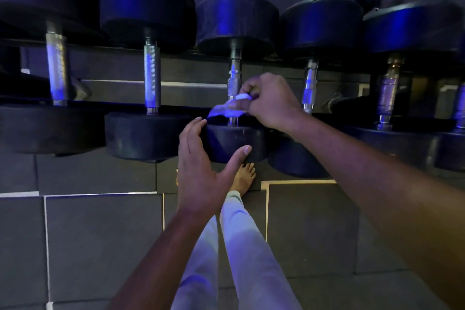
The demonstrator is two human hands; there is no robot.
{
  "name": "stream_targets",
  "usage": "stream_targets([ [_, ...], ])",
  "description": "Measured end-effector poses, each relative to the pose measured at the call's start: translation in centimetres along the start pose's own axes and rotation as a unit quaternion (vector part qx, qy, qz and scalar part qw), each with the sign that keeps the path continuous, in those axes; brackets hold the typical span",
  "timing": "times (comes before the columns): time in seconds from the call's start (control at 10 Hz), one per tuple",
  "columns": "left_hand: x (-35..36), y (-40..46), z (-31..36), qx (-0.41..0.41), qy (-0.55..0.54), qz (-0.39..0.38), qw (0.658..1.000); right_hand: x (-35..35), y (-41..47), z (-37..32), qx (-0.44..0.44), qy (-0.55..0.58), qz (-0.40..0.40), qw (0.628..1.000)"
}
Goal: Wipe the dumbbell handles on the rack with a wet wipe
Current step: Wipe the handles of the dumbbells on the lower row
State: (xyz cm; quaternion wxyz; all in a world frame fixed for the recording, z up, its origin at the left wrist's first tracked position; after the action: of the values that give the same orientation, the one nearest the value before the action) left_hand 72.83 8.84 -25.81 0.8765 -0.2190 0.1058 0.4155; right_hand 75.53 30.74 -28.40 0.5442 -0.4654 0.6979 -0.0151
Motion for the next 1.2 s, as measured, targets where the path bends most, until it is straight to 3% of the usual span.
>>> stream_targets([
  [0.2, 0.0, 0.0, -0.1, -0.003, -0.006, 0.004, 1.0, -0.8, 3.6, -1.9, 0.13, 0.104, 0.208, 0.964],
  [0.3, 0.1, -0.1, -0.1, -0.005, -0.006, 0.006, 1.0, 0.3, 3.7, -2.8, 0.169, 0.135, 0.255, 0.942],
  [0.4, 0.1, -0.1, 0.0, -0.015, -0.011, 0.006, 1.0, 0.8, 3.6, -3.4, 0.196, 0.194, 0.267, 0.924],
  [0.6, -0.1, 0.0, 0.0, -0.016, -0.016, -0.004, 1.0, 0.7, 2.5, -3.6, 0.139, 0.151, 0.222, 0.953],
  [0.7, -0.1, 0.0, 0.0, -0.018, -0.016, -0.003, 1.0, 0.7, 2.4, -3.4, 0.148, 0.127, 0.182, 0.964],
  [1.0, -0.1, -0.1, -0.3, -0.015, -0.027, -0.003, 1.0, 0.7, 4.3, -5.5, 0.227, 0.074, 0.179, 0.954],
  [1.2, 0.0, -0.1, -0.4, -0.014, -0.025, -0.001, 1.0, 0.5, 4.0, -4.5, 0.208, 0.172, 0.149, 0.951],
])
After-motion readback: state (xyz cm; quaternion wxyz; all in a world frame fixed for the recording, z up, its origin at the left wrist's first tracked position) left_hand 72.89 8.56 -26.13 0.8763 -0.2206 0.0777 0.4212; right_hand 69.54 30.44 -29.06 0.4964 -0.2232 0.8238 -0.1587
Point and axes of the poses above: each hand's wrist, its own y-axis towards the middle knuckle, its own x-axis out of the palm, z = x × y, the point moved 1 cm from there along y, towards the middle knuckle, and after that the axes turned 14 degrees about -y, right-handed, at the moved point
